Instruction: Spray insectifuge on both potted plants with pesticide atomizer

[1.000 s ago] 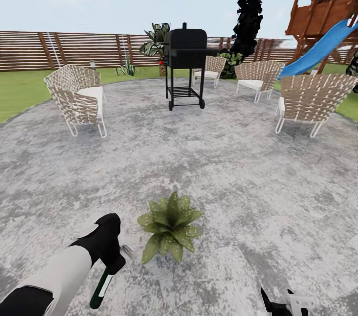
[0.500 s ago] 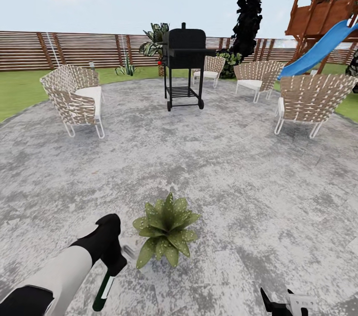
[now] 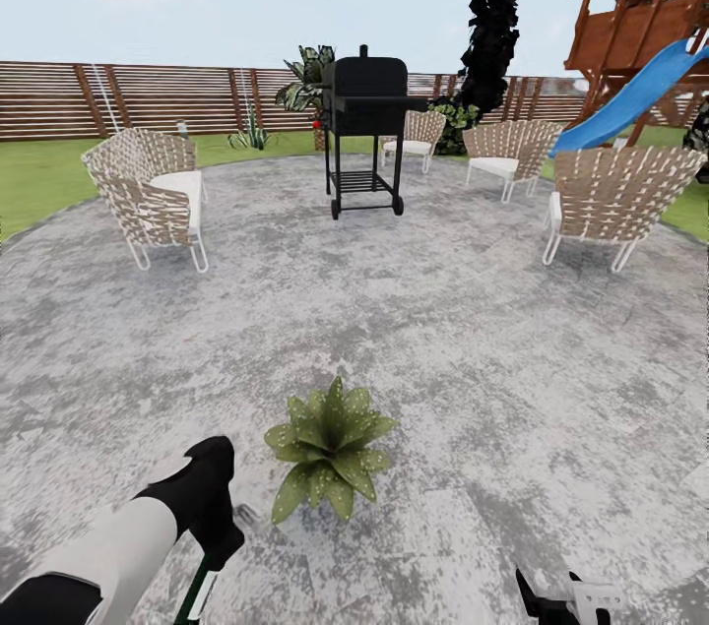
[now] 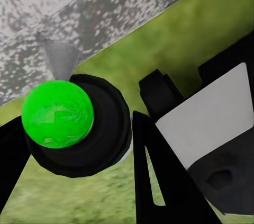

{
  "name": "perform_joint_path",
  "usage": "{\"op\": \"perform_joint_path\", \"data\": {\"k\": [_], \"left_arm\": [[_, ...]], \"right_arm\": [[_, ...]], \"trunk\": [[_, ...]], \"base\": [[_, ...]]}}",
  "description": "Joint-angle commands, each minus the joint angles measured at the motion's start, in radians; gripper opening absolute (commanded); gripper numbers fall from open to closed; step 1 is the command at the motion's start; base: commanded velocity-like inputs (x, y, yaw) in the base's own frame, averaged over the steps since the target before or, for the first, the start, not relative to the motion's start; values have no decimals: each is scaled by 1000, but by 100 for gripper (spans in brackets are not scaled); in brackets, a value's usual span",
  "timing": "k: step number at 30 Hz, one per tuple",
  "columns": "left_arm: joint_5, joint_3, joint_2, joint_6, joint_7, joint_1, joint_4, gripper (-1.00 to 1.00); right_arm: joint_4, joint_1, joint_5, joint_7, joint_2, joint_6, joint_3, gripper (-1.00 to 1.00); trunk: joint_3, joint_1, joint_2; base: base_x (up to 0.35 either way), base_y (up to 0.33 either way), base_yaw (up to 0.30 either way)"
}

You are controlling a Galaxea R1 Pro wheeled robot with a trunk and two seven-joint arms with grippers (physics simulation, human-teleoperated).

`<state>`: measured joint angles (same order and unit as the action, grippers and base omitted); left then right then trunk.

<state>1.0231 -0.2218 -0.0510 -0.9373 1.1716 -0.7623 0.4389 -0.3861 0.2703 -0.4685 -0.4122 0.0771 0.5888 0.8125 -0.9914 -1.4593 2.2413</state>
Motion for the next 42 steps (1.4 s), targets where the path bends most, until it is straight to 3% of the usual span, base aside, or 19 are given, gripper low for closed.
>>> {"op": "perform_joint_path", "data": {"k": [1,13,17,19,21,23,25,29,32,34,37,39,42], "left_arm": [[8,-5,1,-7,9,0,4,-100],[3,-1,5,2,-10,-1,20,-100],[-21,20,-1,153,-35,1,28,-100],[-60,54,-3,190,-51,8,35,-100],[-106,103,-3,273,-83,12,38,-100],[-149,158,-3,407,-123,14,30,-100],[-179,191,-3,473,-137,16,27,-100],[-255,212,-2,561,-143,30,15,-100],[-287,214,0,652,-145,46,12,-100],[-297,215,0,686,-145,50,2,-100],[-318,216,0,696,-145,50,-19,-100],[-328,216,0,697,-145,51,-22,-100],[-308,209,-17,680,-148,50,-32,-100]], "right_arm": [[1,1,-4,-8,0,3,8,100],[1,1,-6,-9,0,3,8,100],[1,1,-8,-11,-1,3,7,100],[1,1,-8,-11,-1,3,7,100],[1,1,-8,-11,0,3,7,100],[1,1,-10,-12,0,3,6,100],[0,1,-11,-13,0,3,4,100],[-6,1,-12,-16,1,3,1,100],[-13,1,-13,-21,9,2,0,100],[-56,1,-28,-60,11,1,-67,100],[-167,0,-43,-125,10,-19,-211,100],[-209,0,-44,-139,4,-49,-263,100],[-209,17,-37,-137,1,-46,-279,100]], "trunk": [[-1,1,0],[-1,1,0],[-1,1,0],[-1,1,0],[-1,1,0],[-1,1,0],[-1,1,0],[-1,1,0],[-1,1,0],[-1,1,0],[-1,1,0],[-1,1,0],[-1,1,0]], "base": [[-302,0,0],[-292,-131,0],[-276,-173,0],[-277,-170,0],[-278,-167,0],[-278,-167,0],[-279,-166,0],[-280,-164,0],[-280,-160,0],[-246,-120,0],[-78,-35,0],[-20,-9,0],[0,0,0]]}}
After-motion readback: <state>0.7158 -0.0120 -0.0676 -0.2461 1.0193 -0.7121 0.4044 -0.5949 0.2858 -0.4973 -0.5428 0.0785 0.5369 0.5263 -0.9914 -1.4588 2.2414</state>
